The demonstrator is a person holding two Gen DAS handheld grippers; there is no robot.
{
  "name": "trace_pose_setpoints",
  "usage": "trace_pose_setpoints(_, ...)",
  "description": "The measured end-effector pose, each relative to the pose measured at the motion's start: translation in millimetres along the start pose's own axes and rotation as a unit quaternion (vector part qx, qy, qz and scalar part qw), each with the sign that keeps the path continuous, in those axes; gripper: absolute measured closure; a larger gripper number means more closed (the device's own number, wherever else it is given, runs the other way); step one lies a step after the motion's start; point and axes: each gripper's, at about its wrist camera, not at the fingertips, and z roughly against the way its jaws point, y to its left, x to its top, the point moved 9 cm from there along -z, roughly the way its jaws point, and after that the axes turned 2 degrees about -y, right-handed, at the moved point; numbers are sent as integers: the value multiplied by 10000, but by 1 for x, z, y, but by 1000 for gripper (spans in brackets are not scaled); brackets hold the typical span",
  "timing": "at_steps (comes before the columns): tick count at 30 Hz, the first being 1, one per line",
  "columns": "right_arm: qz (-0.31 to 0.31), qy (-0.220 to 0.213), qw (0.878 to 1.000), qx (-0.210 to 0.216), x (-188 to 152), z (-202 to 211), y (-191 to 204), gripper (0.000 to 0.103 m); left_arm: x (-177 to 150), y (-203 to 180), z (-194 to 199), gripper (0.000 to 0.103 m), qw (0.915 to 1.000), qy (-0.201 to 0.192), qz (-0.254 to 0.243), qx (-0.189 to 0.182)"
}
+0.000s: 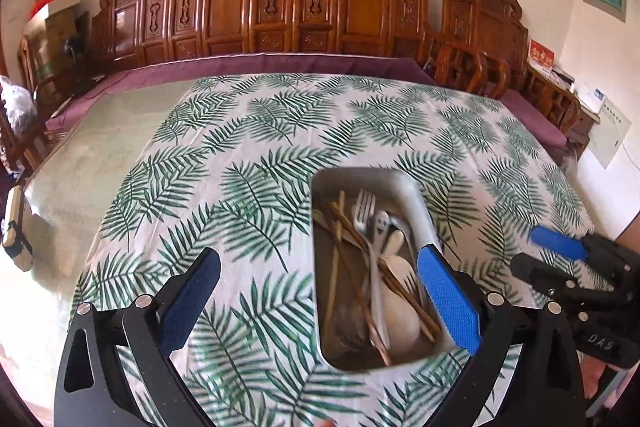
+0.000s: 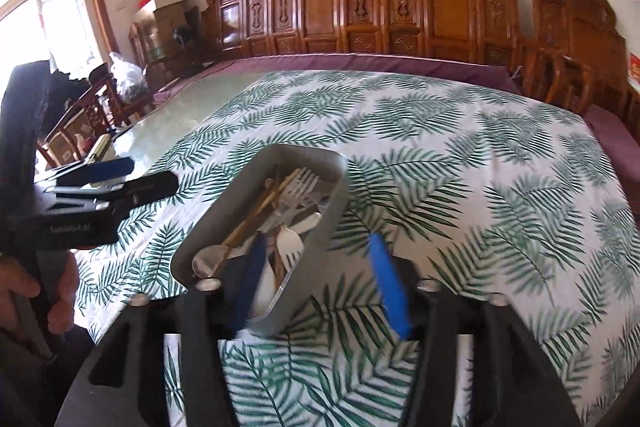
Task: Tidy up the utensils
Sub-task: 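Open the right tool and lift both tools away from the tray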
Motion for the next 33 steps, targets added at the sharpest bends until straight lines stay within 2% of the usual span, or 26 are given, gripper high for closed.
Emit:
trace_pose_setpoints(2,-25,-74,9999,-133,-2,12,-5,21,-5,-8,8,8,10000,15,-64,18)
trace_pose_setpoints(5,-102,-145,9994,-288,-6,29,-13,7,-10,-20,21,8,9999,-3,-141,66)
trace_pose_setpoints(7,-128,-171,9990,-386,-11,42,-18,3,-14,-28,30,8,9999,-34,-160,35)
trace_pose_setpoints(13,-255,-238,9975,-620,-21,81,-28,3,-23,-51,54,8,9999,66,-156,-19)
trace_pose_setpoints(19,-370,-423,9957,-733,-26,121,-36,3,-24,-73,81,8,9997,-40,-257,-42)
trace_pose_setpoints(24,-451,-597,9938,-825,-24,150,-41,3,-17,-87,110,8,9992,-287,-282,-2)
trace_pose_setpoints(33,-307,-1502,9828,-1035,8,236,-30,3,14,-103,190,8,9933,-1127,-253,74)
